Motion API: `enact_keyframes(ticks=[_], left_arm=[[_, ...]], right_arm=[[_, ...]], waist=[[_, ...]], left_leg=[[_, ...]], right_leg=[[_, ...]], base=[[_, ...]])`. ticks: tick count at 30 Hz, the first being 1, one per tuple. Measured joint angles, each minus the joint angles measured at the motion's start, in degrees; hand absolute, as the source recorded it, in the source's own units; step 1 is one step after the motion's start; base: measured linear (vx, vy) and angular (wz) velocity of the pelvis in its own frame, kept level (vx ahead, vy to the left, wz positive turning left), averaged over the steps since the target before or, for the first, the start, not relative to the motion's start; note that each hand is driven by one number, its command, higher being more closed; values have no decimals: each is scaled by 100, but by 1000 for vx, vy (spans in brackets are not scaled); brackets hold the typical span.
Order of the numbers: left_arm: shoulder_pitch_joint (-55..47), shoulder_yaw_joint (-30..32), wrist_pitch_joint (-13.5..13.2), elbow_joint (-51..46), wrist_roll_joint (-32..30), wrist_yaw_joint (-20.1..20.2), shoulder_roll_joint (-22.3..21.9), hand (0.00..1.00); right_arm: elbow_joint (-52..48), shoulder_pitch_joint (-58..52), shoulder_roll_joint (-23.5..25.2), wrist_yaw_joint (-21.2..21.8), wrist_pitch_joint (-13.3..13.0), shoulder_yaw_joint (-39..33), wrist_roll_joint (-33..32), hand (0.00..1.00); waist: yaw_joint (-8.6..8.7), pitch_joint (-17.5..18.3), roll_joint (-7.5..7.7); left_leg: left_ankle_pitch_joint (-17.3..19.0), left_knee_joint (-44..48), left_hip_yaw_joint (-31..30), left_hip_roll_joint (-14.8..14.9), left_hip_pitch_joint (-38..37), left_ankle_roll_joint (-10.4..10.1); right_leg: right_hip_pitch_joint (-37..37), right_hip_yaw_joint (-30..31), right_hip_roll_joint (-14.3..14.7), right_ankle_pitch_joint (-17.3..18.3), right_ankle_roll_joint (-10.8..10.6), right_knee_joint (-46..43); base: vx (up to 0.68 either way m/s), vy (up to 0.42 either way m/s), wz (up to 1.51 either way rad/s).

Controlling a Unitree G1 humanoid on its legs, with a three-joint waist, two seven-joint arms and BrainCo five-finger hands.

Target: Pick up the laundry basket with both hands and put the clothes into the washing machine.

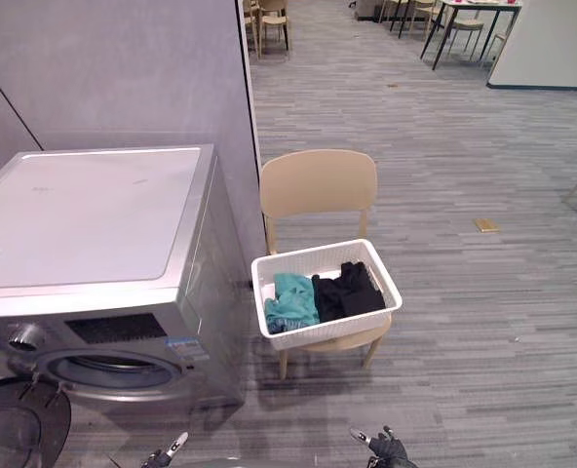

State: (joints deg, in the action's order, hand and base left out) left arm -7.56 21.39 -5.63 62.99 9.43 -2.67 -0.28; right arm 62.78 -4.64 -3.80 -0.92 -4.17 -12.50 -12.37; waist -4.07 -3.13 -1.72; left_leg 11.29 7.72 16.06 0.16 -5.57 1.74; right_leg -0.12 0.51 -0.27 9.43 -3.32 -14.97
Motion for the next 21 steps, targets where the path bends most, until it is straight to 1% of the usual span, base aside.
enact_keyframes(ticks=[1, 2, 3, 4, 5, 6, 7, 8, 9, 10, 11, 12, 13, 14, 15, 16, 17, 18, 19, 20, 21], left_arm=[[53, -204, -5, -3, 4, -2, 68, 0], [100, -317, -7, -2, 8, -7, 132, 0], [234, -560, -7, 1, 8, -11, 264, 0], [380, -731, -9, -1, 4, -16, 295, 0], [429, -804, -11, 2, 2, -15, 275, 0], [502, -947, -19, -10, -31, -12, 218, 0], [514, -984, -28, -11, -47, -5, 249, 0], [525, -973, -36, -14, -49, -10, 237, 0], [548, -951, -46, -18, -49, -14, 220, 0], [553, -942, -51, -25, -49, -17, 194, 0], [515, -920, -54, -26, -53, -19, 172, 0], [501, -856, -65, -49, -57, -13, 182, 0], [481, -695, -93, -31, -59, -21, 212, 0], [452, -620, -93, 11, -72, -17, 169, 0], [437, -539, -102, 10, -124, -10, 68, 0], [408, -534, -102, 24, -126, -9, 24, 0], [413, -532, -105, 60, -136, 3, -46, 0], [403, -533, -107, 67, -143, 5, -83, 0], [389, -533, -107, 79, -157, 6, -88, 0], [388, -536, -108, 88, -158, 6, -78, 0], [391, -545, -108, 103, -158, 6, -72, 0]], right_arm=[[-5, 35, 7, 0, -3, 3, 24, 0], [-21, 34, 32, 0, -6, 4, 25, 0], [-24, 33, 87, -2, -16, 4, 22, 0], [-76, 27, 144, -3, -18, -19, -43, 0], [-96, 39, 155, -5, -29, -54, -54, 0], [-127, 42, 127, 0, -31, -66, -59, 0], [-122, 29, 125, -4, -31, -67, -59, 0], [-144, 32, 112, -10, -33, -87, -64, 0], [-168, 24, 113, -15, -34, -119, -85, 0], [-268, -16, 114, -19, -33, -123, -111, 0], [-308, -51, 117, -18, -30, -132, -113, 0], [-307, -90, 127, -16, -27, -173, -113, 0], [-282, -136, 149, -24, -21, -366, -126, 0], [-273, -146, 105, -45, -17, -466, -166, 0], [-288, -147, 63, -44, -25, -481, -168, 0], [-288, -126, -25, -43, -23, -483, -166, 0], [-288, -203, -107, -44, 17, -484, -163, 0], [-318, -212, -155, -45, 50, -446, -151, 0], [-630, -234, -179, -47, 84, -277, -149, 0], [-1240, -289, -191, -50, 86, -57, -97, 0], [-1591, -323, -211, -50, 72, 13, -73, 0]], waist=[[17, 8, 41], [33, 5, 107], [62, -44, 247], [173, -114, 342], [188, -204, 294], [255, -257, 346], [261, -265, 368], [286, -265, 368], [312, -260, 354], [332, -262, 327], [322, -257, 350], [319, -245, 396], [313, -185, 549], [314, -167, 396], [322, -166, 281], [343, -165, 238], [336, -98, 114], [338, -65, 69], [343, -46, 56], [347, -44, 54], [347, -41, 51]], left_leg=[[-1, -3, 33, -18, -84, -3], [0, 19, 39, -48, -105, -5], [2, 54, -10, -106, -183, -3], [5, 62, -136, -123, -317, 13], [8, 8, -224, -122, -460, 18], [28, -168, -243, -91, -804, 54], [28, -185, -262, -90, -877, 54], [30, -185, -298, -36, -937, 50], [31, -183, -333, 6, -956, 49], [45, -178, -361, 104, -993, 23], [83, -153, -370, 187, -1000, -64], [127, -125, -396, 195, -999, -152], [286, -69, -510, 217, -1005, -404], [310, -49, -504, 401, -1025, -443], [302, 22, -514, 542, -986, -460], [279, 58, -520, 590, -947, -497], [171, 65, -568, 712, -914, -648], [96, 66, -649, 783, -925, -704], [-1, 77, -754, 844, -925, -809], [-50, 76, -840, 906, -905, -879], [-65, 74, -882, 934, -884, -879]], right_leg=[[-513, 39, -14, 222, -420, -1103], [-768, 63, -60, 263, -655, -1656], [-1128, 58, -170, 136, -909, -2548], [-1340, -87, -277, -102, -872, -3150], [-1360, -199, -316, -240, -759, -3397], [-1412, -518, -558, 61, -285, -3856], [-1429, -637, -711, 205, -183, -3896], [-1464, -763, -990, 345, 21, -3725], [-1482, -753, -1082, 366, 67, -3544], [-1507, -612, -1179, 358, 91, -2958], [-1439, -346, -1162, 154, 54, -2067], [-1371, -198, -1174, -192, 72, -1564], [-1186, 129, -1156, -639, -281, -1009], [-996, 59, -1032, -480, -426, -730], [-875, -61, -929, -486, -423, -493], [-823, -125, -857, -505, -398, -389], [-702, -219, -753, -546, -336, -217], [-592, -257, -673, -578, -292, -81], [-484, -337, -617, -645, -243, 91], [-374, -374, -551, -751, -213, 319], [-335, -382, -516, -815, -191, 431]], base=[[169, 34, -16], [212, 4, -5], [200, -48, 29], [219, -72, 42], [200, -88, 49], [188, -89, 30], [188, -111, 31], [141, -100, 22], [162, -150, 25], [223, -213, 15], [236, -251, 11], [249, -305, 1], [214, -342, -9], [237, -382, -13], [167, -297, -8], [152, -257, 8], [147, -234, 15], [139, -222, 13], [114, -210, 8], [52, -146, 5], [26, -144, 10]])
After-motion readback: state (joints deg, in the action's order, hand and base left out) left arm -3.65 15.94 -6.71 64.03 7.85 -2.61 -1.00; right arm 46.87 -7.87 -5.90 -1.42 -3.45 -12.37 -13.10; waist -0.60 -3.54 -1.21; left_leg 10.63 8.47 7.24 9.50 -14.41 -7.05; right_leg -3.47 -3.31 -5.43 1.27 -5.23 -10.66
